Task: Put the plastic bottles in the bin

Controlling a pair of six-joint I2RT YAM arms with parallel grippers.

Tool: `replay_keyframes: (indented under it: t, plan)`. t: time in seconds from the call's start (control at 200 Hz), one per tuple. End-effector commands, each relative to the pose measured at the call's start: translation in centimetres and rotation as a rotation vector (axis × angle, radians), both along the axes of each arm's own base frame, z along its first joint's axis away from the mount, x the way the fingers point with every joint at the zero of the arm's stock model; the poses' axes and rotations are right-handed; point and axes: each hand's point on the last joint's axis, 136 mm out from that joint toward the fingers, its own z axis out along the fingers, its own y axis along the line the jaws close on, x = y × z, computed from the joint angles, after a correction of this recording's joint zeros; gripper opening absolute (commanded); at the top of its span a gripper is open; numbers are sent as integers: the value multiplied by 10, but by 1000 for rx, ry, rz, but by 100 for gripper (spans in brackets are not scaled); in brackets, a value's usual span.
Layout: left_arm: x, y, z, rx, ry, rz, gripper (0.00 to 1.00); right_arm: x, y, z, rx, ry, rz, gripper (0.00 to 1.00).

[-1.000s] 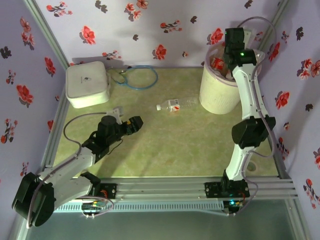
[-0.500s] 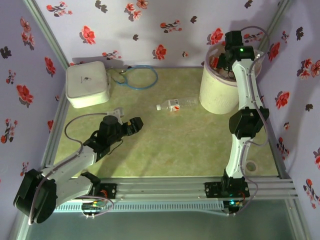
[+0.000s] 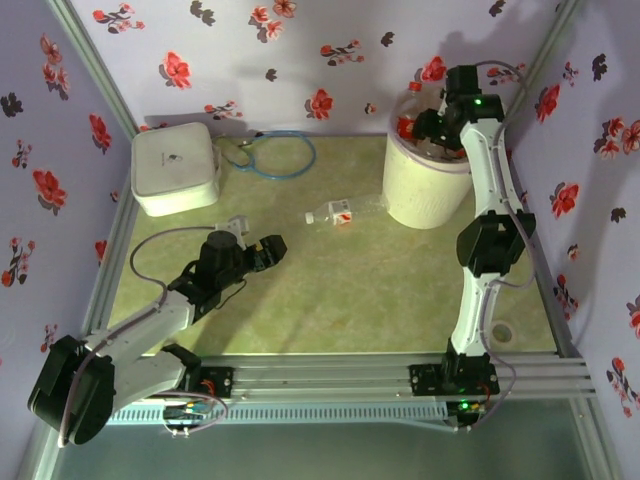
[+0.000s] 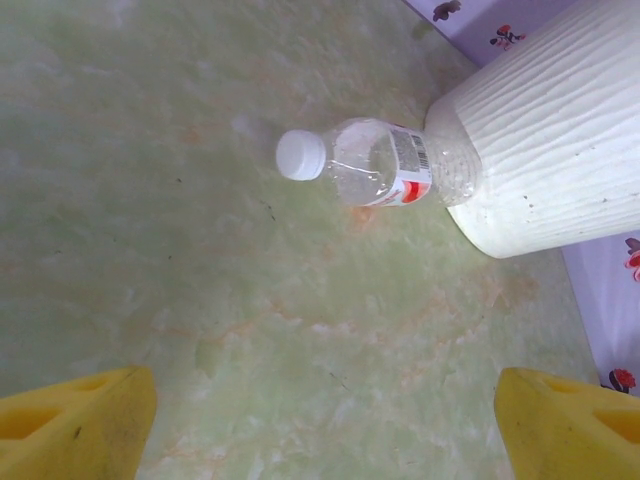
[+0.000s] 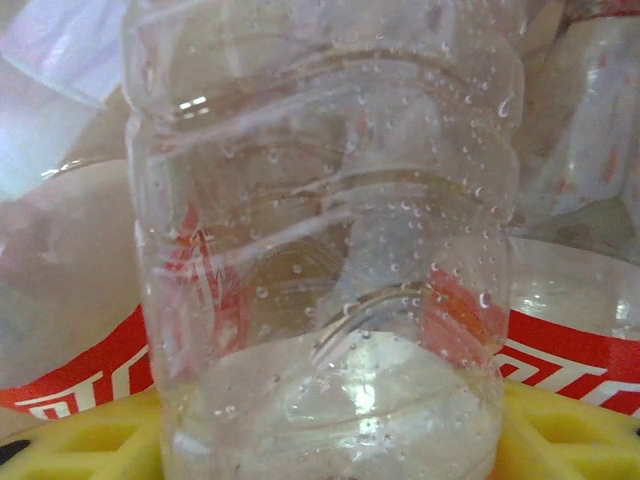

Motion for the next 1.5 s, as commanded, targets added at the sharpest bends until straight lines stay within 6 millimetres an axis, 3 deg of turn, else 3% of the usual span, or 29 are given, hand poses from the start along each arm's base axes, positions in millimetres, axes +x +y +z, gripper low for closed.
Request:
replay_keyframes:
  t: [0.0, 0.14, 0.205, 0.385, 0.675, 0.89, 1.035, 1.175, 1.375, 1.495]
  plan:
    - [6, 4, 9, 18, -27, 16, 88, -48, 65, -63, 124, 299, 180, 63]
    - [7, 5, 13, 23, -35, 14, 88, -57, 75, -49, 81, 270, 222, 66]
    - [8, 4, 15, 37, -40, 7, 88, -56, 76, -32, 66, 217, 222, 68]
    - [17, -3, 27, 103, -74, -42, 89, -50, 65, 25, -15, 42, 200, 85]
    - [48, -37, 46, 230, -135, -208, 90, -47, 46, 100, -57, -187, 141, 94]
    - [80, -68, 37, 331, -164, -342, 91, -67, 30, 149, -59, -315, 100, 94]
    - [100, -91, 19, 392, -164, -456, 92, -93, 35, 158, -2, -363, 134, 94]
    - [108, -107, 2, 455, -179, -589, 97, -120, 34, 150, 38, -383, 145, 93]
    - [119, -114, -23, 570, -160, -710, 100, -153, 35, 126, 129, -390, 139, 93]
    - [122, -118, -39, 609, -128, -778, 100, -163, 28, 101, 213, -405, 95, 92]
